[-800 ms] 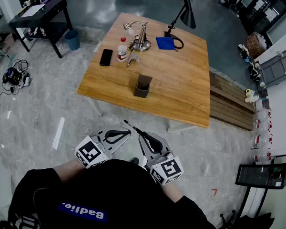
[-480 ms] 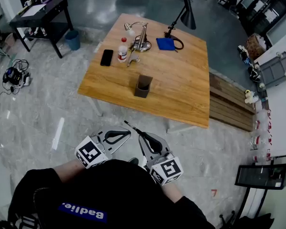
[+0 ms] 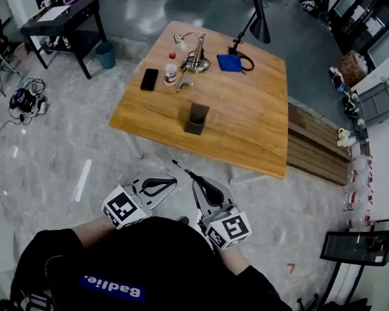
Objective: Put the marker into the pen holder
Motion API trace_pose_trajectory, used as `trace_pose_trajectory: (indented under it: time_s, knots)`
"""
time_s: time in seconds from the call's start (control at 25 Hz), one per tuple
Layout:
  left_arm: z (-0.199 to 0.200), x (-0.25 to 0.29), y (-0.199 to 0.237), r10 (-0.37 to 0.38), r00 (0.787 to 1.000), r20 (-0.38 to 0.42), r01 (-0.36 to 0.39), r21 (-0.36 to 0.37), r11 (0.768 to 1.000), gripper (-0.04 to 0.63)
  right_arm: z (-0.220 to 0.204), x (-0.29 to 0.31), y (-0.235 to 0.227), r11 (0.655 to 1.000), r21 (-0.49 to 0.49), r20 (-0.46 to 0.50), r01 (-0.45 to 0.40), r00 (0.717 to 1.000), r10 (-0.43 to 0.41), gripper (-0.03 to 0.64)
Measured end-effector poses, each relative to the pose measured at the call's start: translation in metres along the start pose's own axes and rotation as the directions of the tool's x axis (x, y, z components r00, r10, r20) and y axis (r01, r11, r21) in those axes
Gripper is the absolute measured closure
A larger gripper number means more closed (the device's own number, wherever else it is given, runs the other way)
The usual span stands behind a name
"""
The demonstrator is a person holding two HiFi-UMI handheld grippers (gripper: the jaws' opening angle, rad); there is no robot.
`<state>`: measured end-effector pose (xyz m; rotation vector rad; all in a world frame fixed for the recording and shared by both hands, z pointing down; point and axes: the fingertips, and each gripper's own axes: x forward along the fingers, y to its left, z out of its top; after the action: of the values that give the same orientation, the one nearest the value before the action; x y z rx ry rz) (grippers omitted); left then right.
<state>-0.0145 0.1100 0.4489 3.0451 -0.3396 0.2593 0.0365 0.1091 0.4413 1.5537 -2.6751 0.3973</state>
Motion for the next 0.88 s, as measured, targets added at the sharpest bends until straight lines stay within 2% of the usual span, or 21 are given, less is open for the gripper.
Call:
trace_pose_trajectory:
  time_s: [0.32, 0.52, 0.68, 0.88]
  knots:
    - [0.004, 0.025, -0.003, 0.072, 0.997, -0.006, -0.072, -0.010, 0.997, 0.586, 0.004, -0.008, -0.029, 0.998, -0.008, 0.001, -0.059, 0.998, 0.059, 0.572]
    - [0.005, 0.035, 0.006, 0.162, 0.987, -0.010, -0.162, -0.037, 0.986, 0.587, 0.001, -0.011, -0.048, 0.996, -0.022, -0.021, -0.085, 0.996, 0.085, 0.572]
    - [0.006, 0.035, 0.013, 0.159, 0.987, 0.003, -0.159, -0.042, 0.986, 0.586, 0.003, -0.007, -0.052, 0.996, -0.028, -0.027, -0.085, 0.996, 0.084, 0.572]
    - [0.010, 0.041, 0.046, 0.134, 0.991, 0.020, -0.133, -0.036, 0.990, 0.586, 0.006, 0.019, -0.064, 0.998, -0.026, -0.041, -0.050, 0.998, 0.049, 0.572]
